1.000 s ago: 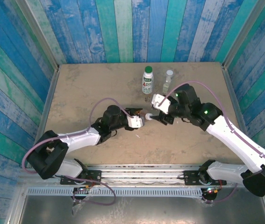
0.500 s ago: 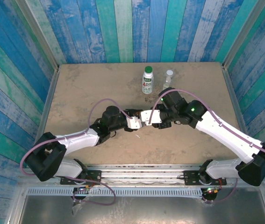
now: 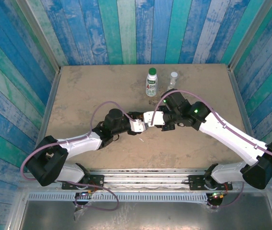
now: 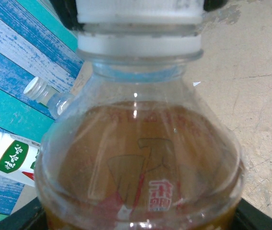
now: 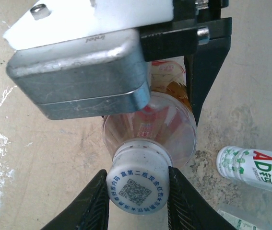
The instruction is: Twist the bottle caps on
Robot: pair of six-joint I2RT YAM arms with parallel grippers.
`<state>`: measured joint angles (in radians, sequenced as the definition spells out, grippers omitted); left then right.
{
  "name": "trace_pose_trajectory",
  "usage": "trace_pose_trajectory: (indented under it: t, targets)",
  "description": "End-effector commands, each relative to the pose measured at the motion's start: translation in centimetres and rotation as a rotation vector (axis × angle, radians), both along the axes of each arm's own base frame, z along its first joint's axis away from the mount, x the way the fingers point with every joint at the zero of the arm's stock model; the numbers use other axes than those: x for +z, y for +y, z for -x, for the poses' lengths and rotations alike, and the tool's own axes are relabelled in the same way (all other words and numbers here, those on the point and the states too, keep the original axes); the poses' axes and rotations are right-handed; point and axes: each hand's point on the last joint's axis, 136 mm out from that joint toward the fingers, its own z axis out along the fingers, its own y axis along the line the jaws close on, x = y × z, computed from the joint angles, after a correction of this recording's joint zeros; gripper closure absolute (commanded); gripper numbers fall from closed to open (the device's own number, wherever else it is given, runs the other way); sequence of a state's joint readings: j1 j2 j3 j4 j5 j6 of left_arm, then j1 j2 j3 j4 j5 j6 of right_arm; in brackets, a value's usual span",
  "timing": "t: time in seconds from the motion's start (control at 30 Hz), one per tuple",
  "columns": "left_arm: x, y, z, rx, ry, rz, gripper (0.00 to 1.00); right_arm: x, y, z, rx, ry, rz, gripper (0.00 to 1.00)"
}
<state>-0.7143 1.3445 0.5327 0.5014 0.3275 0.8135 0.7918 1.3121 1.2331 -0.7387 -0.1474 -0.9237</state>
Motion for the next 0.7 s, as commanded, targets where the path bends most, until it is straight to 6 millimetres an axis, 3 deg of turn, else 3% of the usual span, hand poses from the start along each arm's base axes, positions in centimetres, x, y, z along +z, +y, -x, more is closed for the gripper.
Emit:
trace_pose_trajectory:
  t: [0.0,0.1,0.27,0.43,0.53,0.57,0.67]
  targets:
    - [1.8,-0.1,-1.2,0.04,-0.071,0.028,0.48,1.9,0.6,-2.4,-0.305,0.071,-0.168,0.82]
    - [2.0,-0.2,-3.0,0.103,-0.097,0.017,0.49,2.6,0.0,-4.6,-0.611,0.232,-0.33,0.86]
    - [3.4,-0.6,-5.6,0.182,-0.182,0.036,0.49,2.3,-0.9,-6.1,-1.038,0.582,-0.578,0.91]
    - [5.0,-0.4,-7.0,0.252,-0.301,0.046,0.49,3.0,-1.0,-6.4,-1.213,0.864,-0.874,0.92]
    - [5.0,-0.4,-7.1,0.256,-0.33,0.026,0.49,3.8,-1.1,-6.4,-1.208,0.939,-1.009,0.86]
    - [4.8,-0.4,-7.1,0.255,-0.329,0.014,0.49,4.0,-2.3,-7.2,-1.224,0.903,-1.023,0.83]
    - [4.1,-0.5,-6.5,0.227,-0.316,0.001,0.48,4.1,-3.3,-7.2,-1.183,0.758,-0.916,0.58]
